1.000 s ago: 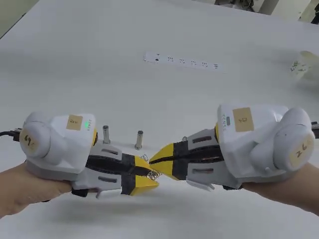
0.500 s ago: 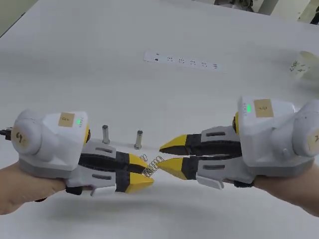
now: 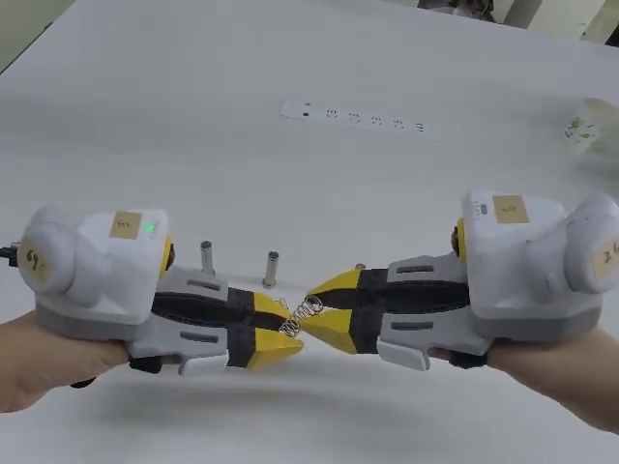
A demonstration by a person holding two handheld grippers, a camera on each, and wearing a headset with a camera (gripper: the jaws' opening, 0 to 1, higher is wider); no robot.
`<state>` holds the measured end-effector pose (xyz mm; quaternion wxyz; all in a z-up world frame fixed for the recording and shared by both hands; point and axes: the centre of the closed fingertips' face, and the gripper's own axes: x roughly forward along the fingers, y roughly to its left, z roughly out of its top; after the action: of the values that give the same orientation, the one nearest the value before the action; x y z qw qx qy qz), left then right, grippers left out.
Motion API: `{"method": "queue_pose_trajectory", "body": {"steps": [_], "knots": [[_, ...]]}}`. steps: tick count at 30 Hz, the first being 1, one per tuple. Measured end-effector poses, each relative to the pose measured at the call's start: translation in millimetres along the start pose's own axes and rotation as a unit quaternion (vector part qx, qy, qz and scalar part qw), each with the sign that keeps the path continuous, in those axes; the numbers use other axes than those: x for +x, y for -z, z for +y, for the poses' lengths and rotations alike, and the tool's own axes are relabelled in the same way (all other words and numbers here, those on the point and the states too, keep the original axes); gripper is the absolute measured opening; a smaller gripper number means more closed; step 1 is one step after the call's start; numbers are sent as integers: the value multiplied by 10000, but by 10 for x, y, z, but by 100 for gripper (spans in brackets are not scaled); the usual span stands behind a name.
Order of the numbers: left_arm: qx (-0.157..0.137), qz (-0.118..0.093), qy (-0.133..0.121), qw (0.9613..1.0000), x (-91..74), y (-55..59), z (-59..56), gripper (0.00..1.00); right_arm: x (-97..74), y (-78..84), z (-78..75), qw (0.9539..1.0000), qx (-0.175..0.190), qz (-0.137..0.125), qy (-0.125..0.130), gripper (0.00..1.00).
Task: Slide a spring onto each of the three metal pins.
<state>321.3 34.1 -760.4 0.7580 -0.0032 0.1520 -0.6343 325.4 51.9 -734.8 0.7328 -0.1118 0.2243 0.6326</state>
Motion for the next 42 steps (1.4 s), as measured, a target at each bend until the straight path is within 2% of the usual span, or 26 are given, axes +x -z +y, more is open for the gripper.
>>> {"method": "queue_pose_trajectory", "body": {"steps": [6,7,10,13,23,26,38,42], "knots": [[32,72,26,10000,17,36,-20,1,36,5,49,10000,-92,26,-14,9],[34,85,25,10000,21,42,-22,1,42,6,57,9998,-197,62,-8,9],[74,128,27,9999,31,58,-23,1,67,0,97,9960,-854,259,53,8],[100,152,30,9998,37,65,-24,1,92,-6,124,9934,-1088,359,66,8],[187,258,45,9995,64,90,-31,1,153,7,156,9906,-1298,424,21,8],[176,235,13,9996,65,83,-20,2,140,-2,143,9910,-1282,380,39,8],[85,212,-275,9994,33,71,57,4,137,-15,121,9909,-1301,316,143,7],[61,215,-302,9993,15,72,65,6,134,-19,112,9909,-1297,295,182,7]]}}
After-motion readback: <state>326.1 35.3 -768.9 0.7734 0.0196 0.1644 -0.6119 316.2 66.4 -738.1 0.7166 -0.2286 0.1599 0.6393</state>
